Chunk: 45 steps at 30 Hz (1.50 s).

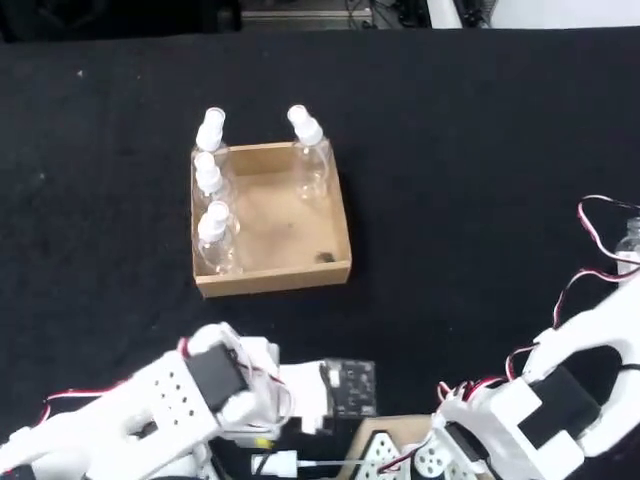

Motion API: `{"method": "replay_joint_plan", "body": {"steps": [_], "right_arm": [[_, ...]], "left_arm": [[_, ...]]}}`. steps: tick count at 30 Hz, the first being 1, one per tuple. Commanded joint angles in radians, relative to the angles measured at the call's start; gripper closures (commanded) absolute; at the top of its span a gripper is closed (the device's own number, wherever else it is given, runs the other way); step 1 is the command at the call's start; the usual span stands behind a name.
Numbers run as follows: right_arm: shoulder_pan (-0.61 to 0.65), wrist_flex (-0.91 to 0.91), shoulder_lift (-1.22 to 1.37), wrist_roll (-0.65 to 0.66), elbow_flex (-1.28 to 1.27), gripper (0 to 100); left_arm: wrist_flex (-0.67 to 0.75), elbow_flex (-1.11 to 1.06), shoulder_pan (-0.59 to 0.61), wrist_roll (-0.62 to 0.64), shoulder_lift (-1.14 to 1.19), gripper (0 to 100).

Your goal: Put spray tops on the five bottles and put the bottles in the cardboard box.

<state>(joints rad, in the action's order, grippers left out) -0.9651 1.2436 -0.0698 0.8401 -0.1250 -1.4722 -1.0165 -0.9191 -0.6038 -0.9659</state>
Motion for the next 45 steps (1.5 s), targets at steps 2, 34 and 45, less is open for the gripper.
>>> {"method": "replay_joint_plan", "body": {"steps": [2,34,45], "right_arm": [[-0.032,0.005,-0.061,0.014,0.073,98.7],[-0.023,0.092,-0.061,0.008,0.189,98.6],[-0.023,0.092,-0.059,0.008,0.188,98.5]], "left_arm": [[0.137,-0.074,-0.104,0.121,-0.003,71],[0.325,-0.282,-0.263,0.203,-0.012,72],[0.328,-0.220,-0.328,0.219,-0.014,92]]}}
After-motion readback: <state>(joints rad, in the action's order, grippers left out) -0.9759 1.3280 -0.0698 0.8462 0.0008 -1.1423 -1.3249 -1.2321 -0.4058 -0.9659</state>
